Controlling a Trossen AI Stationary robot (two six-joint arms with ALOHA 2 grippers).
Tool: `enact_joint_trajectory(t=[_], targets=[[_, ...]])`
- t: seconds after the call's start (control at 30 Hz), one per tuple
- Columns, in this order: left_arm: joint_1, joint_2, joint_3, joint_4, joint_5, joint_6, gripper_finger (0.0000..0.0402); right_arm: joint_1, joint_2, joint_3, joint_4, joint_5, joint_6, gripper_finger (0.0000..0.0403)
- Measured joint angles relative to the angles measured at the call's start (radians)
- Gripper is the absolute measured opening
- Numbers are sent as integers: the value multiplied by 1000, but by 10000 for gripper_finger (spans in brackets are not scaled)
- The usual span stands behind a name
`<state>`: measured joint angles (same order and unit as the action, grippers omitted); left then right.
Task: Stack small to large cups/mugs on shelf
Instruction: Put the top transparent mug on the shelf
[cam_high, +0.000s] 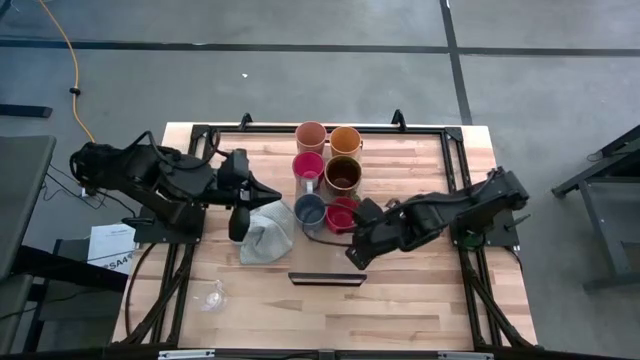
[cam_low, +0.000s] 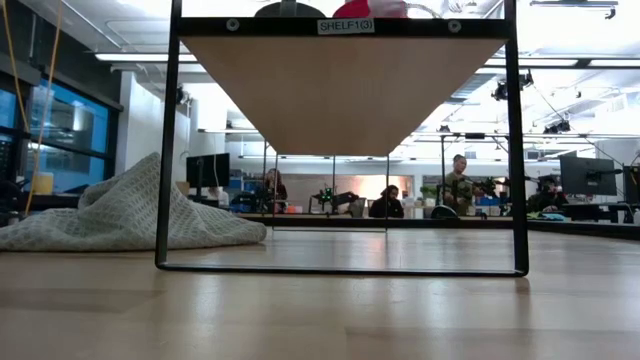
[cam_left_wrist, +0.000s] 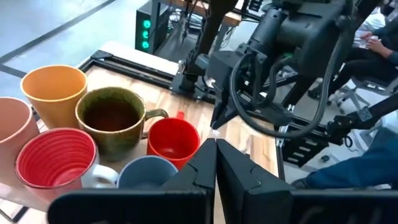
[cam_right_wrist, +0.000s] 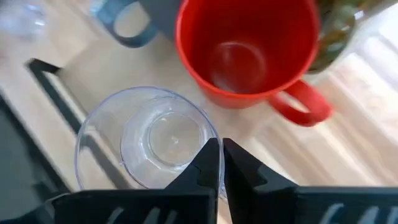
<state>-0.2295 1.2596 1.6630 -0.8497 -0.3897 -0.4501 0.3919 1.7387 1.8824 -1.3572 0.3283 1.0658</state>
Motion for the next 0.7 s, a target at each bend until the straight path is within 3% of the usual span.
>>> enact_joint_trajectory(t=[0.2, 0.7], targets=[[0, -1, 0, -1, -1, 32, 0, 8, 124, 148, -147, 35, -11, 0], [0, -42, 0, -21, -1, 27, 0, 10, 148, 145, -100, 16, 11, 0]])
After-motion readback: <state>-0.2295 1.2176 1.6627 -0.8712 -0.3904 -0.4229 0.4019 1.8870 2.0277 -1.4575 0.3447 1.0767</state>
